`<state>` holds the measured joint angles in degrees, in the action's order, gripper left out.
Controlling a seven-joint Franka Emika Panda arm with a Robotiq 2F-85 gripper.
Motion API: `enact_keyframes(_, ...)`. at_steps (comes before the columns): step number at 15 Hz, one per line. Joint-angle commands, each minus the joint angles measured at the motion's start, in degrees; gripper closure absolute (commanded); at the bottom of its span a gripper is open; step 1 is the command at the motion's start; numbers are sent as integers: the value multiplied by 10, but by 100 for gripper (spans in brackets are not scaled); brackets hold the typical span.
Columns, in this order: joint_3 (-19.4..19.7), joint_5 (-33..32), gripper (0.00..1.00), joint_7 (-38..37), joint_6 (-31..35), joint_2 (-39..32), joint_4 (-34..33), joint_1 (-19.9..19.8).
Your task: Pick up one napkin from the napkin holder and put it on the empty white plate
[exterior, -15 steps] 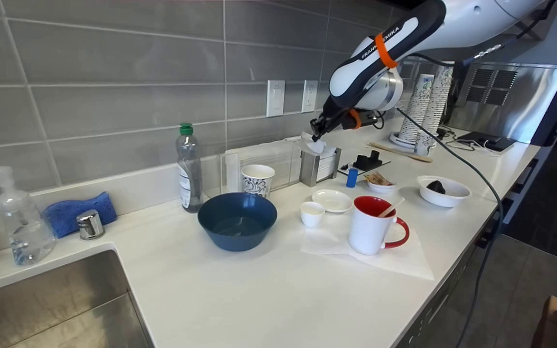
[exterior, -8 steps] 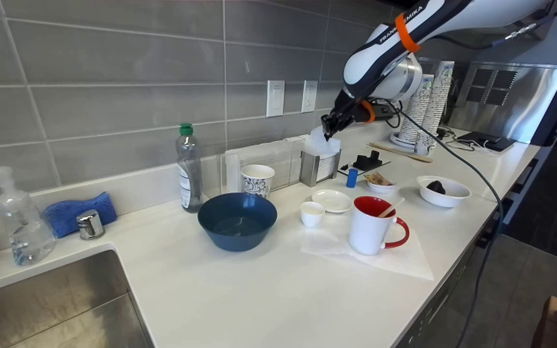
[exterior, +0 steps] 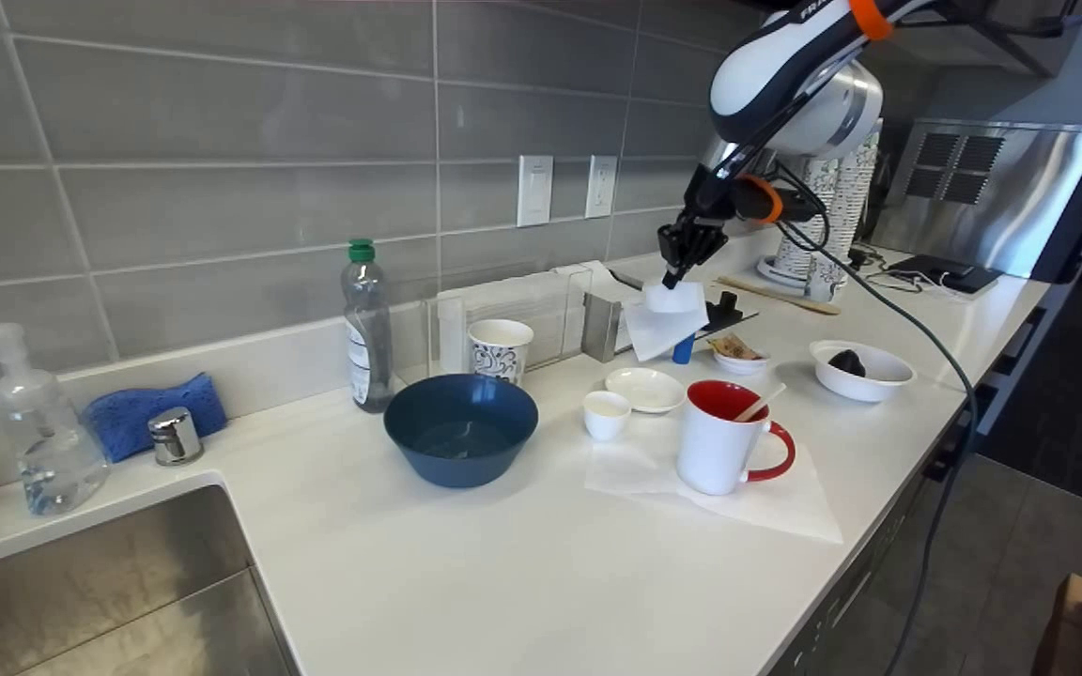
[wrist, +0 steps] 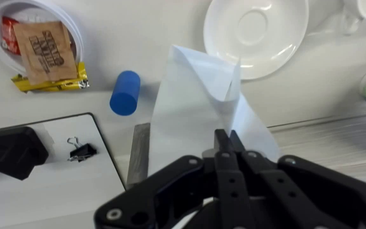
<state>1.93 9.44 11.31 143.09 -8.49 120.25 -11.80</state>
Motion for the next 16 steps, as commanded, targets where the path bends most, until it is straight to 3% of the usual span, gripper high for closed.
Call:
enact_keyframes(1, 18, 14, 100, 5, -70, 56, 37, 6)
enact_keyframes(8, 25, 105, 100, 35, -121, 74, 31, 18)
enact_keyframes(16, 16, 258, 100, 89, -71, 70, 32, 46)
